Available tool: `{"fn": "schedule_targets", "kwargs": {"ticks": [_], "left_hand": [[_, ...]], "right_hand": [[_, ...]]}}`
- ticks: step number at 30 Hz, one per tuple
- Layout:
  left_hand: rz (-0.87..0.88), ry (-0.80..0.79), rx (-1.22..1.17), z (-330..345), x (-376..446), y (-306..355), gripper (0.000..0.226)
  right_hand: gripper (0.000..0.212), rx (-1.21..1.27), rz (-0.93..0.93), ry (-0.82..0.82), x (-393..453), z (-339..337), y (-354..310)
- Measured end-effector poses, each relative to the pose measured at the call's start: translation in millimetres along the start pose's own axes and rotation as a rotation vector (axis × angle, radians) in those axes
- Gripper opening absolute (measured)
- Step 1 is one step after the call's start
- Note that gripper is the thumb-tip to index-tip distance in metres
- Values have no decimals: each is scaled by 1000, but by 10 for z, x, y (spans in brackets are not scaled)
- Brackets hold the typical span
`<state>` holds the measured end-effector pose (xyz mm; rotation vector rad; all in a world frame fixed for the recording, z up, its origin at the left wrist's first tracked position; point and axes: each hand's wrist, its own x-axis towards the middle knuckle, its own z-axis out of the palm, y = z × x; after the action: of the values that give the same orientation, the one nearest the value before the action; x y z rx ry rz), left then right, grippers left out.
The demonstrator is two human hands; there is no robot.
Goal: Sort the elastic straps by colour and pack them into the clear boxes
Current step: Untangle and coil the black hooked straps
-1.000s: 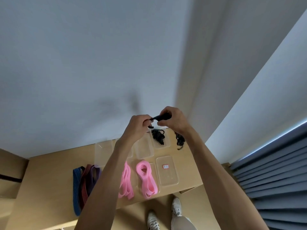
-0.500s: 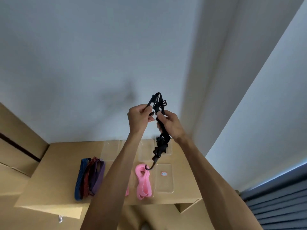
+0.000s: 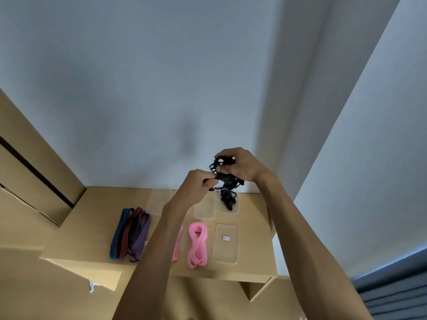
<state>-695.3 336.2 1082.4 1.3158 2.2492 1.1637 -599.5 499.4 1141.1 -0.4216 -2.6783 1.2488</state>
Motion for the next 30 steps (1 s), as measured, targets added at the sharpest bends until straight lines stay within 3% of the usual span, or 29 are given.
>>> {"fn": "schedule_targets", "kwargs": {"ticks": [3, 6, 8, 11, 14, 18, 21, 23, 26, 28, 30], "left_hand": [[-27, -42, -161, -172, -64, 79, 33], [0, 78, -354, -335, -57, 159, 35], [-6, 256, -368, -394, 4, 179, 28], [-98, 525, -246, -463, 81, 25, 27], [-125, 623, -124, -552, 44, -254, 29], [-154, 543, 104, -583, -45, -581, 33], [-158, 342, 190, -619, -68, -742, 24], [-97, 202, 189, -663, -72, -780, 20], [37, 80, 112, -701, -111, -734, 17], [67, 105, -41, -728, -175, -648, 26], [69, 203, -181, -768, -208, -533, 37]], "right_hand": [[32, 458, 92, 17, -17, 55, 84], [19, 802, 112, 7, 2, 252, 120], [17, 837, 120, 15, 58, 488, 60], [32, 778, 193, -62, 137, 734, -102], [26, 539, 209, -198, 198, 786, -220], [51, 30, 191, -169, 340, 833, -393], [44, -224, 92, -76, 405, 860, -516], [33, -158, 47, 3, 426, 875, -541], [32, -80, -17, 109, 484, 839, -501], [26, 99, -22, 146, 501, 805, -417], [17, 477, 65, 169, 448, 816, -334]]}}
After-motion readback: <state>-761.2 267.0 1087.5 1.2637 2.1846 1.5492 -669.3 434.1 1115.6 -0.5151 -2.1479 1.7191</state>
